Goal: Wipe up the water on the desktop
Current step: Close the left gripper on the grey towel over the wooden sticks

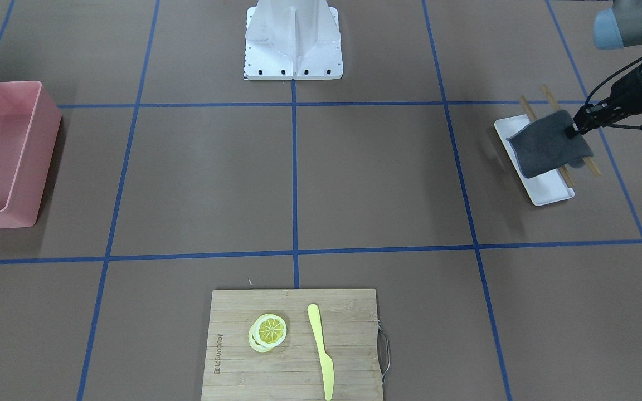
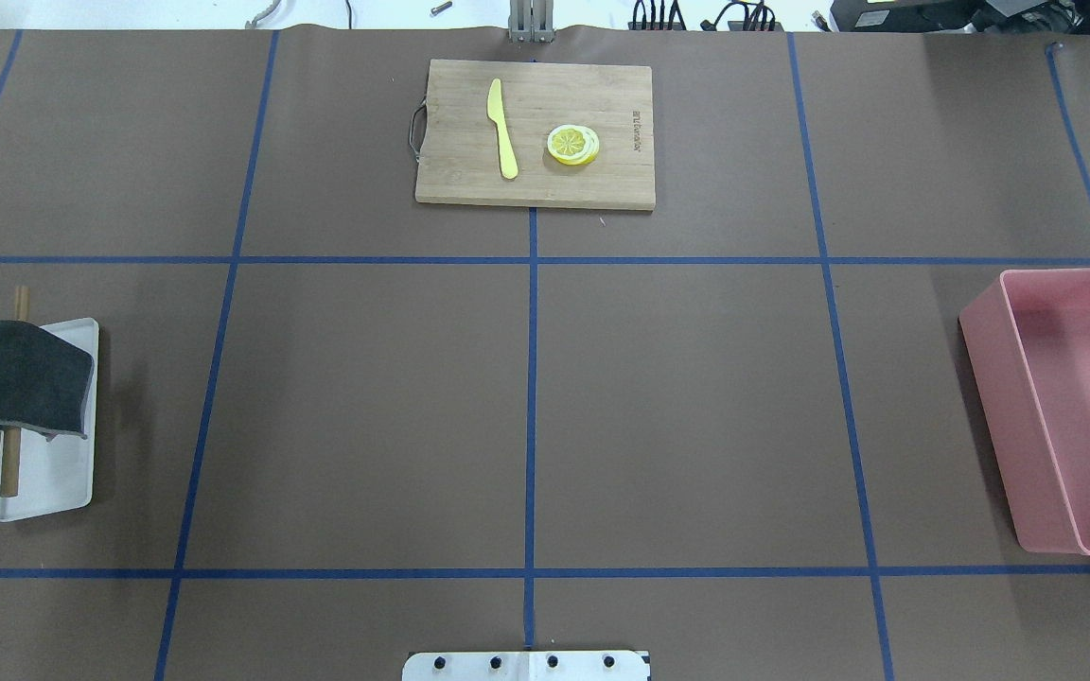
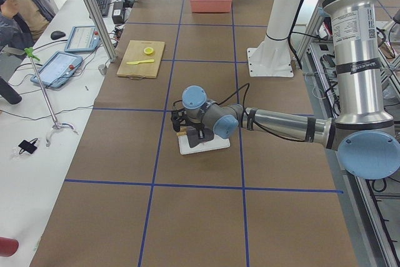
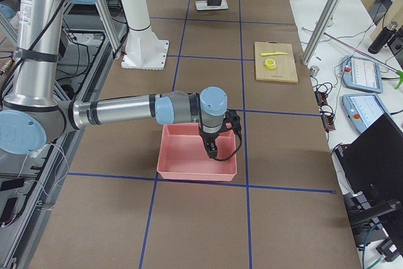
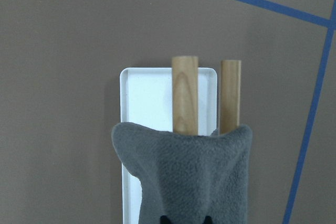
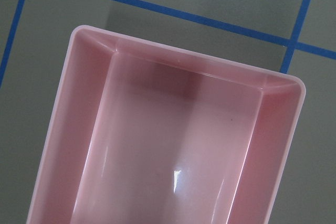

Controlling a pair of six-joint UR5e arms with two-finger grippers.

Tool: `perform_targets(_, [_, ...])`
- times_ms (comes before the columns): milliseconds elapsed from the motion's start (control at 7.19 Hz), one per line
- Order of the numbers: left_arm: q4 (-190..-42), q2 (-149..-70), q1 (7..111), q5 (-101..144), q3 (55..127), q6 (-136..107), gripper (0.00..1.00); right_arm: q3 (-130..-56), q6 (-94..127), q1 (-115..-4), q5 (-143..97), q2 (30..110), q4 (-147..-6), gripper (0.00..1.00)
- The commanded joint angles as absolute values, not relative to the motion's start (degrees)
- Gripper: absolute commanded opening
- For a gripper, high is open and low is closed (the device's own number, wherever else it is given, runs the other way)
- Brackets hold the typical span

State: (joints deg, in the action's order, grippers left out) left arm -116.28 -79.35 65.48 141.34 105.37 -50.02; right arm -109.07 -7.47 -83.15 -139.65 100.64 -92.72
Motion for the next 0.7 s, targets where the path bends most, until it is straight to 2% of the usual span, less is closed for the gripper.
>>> perform_targets(0, [-116.28,-79.28,65.48,141.24,105.29,-50.01,0.36,-109.07,-7.47,-83.14,-139.66,100.63,-92.72,1.0])
perform_targets(278, [-116.37,-79.19,65.48,141.33,105.29,-50.01,0.47,-109.16,-7.47,-83.14,-139.75,100.55,-92.72,1.0])
perform_targets(417, [-116.37,-79.19,65.48,141.33,105.38,-50.01,0.38,-109.16,-7.47,-83.14,-139.66,100.55,-92.72,1.0])
perform_targets(556, [-116.37,-79.19,65.48,141.33,105.38,-49.92,0.05,-109.16,-7.47,-83.14,-139.75,100.55,-92.72,1.0])
